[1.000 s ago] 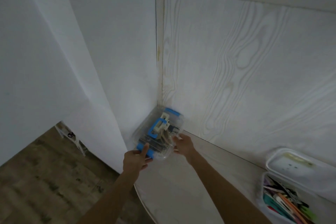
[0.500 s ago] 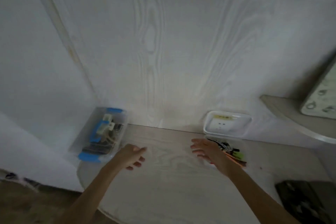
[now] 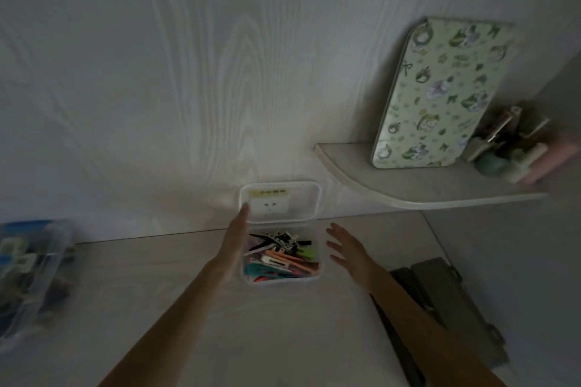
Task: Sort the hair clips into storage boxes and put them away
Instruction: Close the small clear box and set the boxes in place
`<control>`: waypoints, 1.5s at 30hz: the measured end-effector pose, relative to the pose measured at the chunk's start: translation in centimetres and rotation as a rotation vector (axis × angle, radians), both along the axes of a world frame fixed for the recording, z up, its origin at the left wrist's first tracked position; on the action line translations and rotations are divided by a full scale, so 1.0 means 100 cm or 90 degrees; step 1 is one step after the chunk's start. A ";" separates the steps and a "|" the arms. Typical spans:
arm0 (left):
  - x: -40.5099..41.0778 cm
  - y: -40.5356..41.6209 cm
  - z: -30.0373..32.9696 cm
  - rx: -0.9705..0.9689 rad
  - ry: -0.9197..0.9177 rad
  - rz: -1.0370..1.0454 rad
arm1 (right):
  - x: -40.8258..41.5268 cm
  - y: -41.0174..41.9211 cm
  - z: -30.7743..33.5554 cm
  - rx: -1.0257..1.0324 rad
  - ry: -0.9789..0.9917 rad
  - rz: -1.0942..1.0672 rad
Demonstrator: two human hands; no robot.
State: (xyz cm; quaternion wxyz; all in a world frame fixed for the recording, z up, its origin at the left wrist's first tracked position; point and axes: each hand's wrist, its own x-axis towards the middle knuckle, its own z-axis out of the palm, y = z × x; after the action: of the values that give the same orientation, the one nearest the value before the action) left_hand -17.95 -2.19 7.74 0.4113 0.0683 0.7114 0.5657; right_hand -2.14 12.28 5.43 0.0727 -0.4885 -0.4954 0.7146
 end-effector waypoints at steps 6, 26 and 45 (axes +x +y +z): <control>-0.006 -0.025 -0.013 -0.002 -0.058 0.018 | -0.010 -0.001 -0.003 -0.044 0.059 0.138; 0.019 -0.122 -0.046 -0.070 0.056 -0.177 | 0.067 -0.050 -0.020 -0.027 0.070 0.191; 0.080 -0.122 -0.066 -0.098 0.856 -0.486 | 0.064 -0.085 -0.046 0.885 -0.080 0.692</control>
State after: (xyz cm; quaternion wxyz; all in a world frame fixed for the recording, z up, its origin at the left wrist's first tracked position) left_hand -9.97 -14.35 1.15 0.0610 0.6083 0.7727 0.1706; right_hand 4.27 3.75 0.88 -0.0239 -0.0688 -0.9845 0.1593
